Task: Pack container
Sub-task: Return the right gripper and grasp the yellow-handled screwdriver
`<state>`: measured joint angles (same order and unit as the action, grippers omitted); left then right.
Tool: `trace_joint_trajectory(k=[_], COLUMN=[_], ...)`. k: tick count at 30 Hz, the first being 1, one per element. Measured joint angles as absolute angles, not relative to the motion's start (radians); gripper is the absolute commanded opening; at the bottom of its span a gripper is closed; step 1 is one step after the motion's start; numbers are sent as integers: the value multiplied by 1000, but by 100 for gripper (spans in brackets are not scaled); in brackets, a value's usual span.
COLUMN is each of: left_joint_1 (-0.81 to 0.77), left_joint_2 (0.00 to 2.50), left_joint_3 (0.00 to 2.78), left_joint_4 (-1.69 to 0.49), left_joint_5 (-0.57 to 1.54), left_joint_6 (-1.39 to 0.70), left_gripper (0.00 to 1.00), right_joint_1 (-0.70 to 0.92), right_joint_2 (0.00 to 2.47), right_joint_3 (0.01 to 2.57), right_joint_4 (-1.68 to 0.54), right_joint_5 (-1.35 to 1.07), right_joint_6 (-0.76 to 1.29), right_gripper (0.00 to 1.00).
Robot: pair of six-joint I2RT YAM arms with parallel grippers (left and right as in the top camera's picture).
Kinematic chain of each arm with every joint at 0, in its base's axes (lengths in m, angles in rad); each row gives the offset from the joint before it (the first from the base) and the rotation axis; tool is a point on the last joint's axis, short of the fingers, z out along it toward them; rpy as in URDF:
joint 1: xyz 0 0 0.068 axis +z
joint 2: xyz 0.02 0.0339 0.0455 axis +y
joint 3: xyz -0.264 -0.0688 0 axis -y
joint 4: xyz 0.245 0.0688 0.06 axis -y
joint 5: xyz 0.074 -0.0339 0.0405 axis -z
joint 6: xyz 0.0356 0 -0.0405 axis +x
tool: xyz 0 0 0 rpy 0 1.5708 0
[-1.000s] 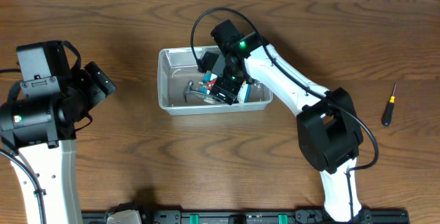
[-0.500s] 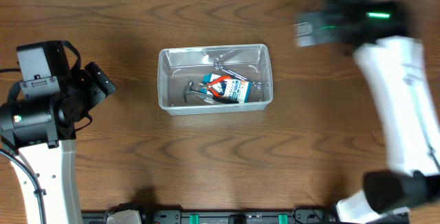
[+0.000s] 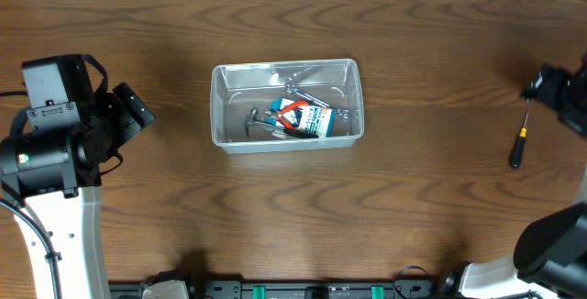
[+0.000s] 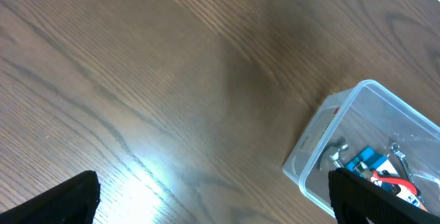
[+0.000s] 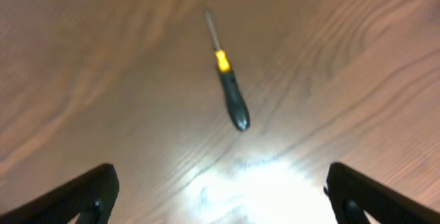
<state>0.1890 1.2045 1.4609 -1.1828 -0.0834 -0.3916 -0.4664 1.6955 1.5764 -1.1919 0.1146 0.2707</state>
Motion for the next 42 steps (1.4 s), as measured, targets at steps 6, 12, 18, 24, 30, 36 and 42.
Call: trace_joint_trajectory(k=[6, 12, 18, 24, 30, 36, 42], left_joint_1=[189, 189, 189, 189, 189, 189, 189], left_joint_2=[1205, 1205, 1205, 1205, 1205, 1205, 1205], left_joint_3=[1461, 1461, 1461, 1461, 1461, 1461, 1461], left_joint_4=[-1183, -1183, -1183, -1183, -1183, -1182, -1183], left_joint_5=[-83, -83, -83, -83, -83, -83, -83], left_joint_6=[-391, -391, -390, -388, -388, -388, -388], left_gripper=[99, 99, 99, 99, 99, 99, 99], right_joint_1=[-579, -602, -602, -602, -602, -602, -602], right_joint_2=[1712, 1766, 1866, 1968, 1998, 2004, 2007], right_joint_3=[1353, 1305, 1305, 1305, 1306, 1310, 1311], right_joint_4=[-987, -875, -825, -803, -783, -778, -773], right_joint_5=[42, -24, -76, -93, -90, -77, -71], right_joint_6=[242, 157, 95, 67, 58, 51, 44], right_gripper=[99, 99, 99, 99, 99, 80, 63])
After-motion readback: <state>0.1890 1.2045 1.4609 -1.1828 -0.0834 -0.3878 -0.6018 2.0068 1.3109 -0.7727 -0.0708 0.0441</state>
